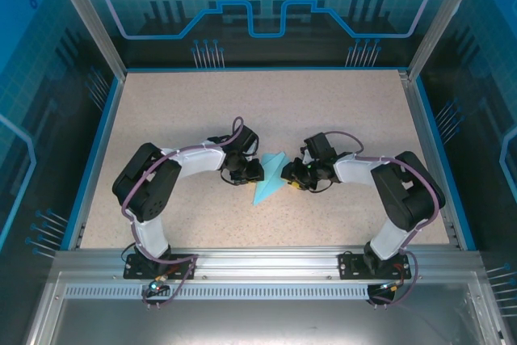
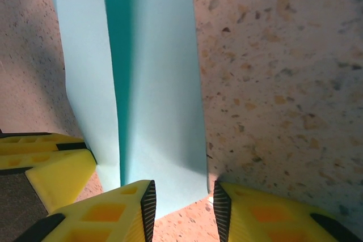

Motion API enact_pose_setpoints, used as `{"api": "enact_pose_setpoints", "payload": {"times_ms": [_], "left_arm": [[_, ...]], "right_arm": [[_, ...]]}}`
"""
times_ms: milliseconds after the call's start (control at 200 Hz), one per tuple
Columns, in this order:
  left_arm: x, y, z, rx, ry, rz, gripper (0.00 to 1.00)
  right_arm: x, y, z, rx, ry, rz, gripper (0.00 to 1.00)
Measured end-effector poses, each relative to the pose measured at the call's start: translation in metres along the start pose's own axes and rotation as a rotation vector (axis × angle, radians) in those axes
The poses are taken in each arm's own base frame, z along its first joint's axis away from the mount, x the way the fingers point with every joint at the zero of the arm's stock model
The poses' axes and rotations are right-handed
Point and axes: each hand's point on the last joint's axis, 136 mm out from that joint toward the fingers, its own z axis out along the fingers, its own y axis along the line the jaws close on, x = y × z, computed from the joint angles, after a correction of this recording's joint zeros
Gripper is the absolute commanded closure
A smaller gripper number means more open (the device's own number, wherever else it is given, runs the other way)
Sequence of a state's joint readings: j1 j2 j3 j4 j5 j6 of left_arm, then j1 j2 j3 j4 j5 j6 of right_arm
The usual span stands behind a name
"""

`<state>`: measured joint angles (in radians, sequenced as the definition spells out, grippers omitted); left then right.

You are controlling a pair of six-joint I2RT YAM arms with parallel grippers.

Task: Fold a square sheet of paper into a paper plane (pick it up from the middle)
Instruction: Fourth fold the wing at the center of the table, then turn over the paper at the center of the table.

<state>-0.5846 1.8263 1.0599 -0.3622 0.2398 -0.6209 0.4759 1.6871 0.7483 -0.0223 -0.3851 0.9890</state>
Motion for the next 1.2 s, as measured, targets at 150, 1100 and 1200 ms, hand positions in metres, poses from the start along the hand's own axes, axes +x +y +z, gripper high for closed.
{"api": "enact_pose_setpoints", "payload": {"times_ms": [150,1100,1200], "left_arm": [[0.0,0.0,0.0,0.0,0.001,0.0,0.79],[0.001,0.002,0.002,-0.005,0.005,-0.004,0.79],[0.001,0.002,0.002,-0.005,0.005,-0.007,0.8]], "right_arm": [[0.0,0.002,0.0,-0.006,0.002,0.005,0.64],[-0.015,0.036,0.007,-0.134,-0.044,-0.061,0.64],[-0.014,0.04,0.01,-0.134,-0.041,-0.09,0.67]]}}
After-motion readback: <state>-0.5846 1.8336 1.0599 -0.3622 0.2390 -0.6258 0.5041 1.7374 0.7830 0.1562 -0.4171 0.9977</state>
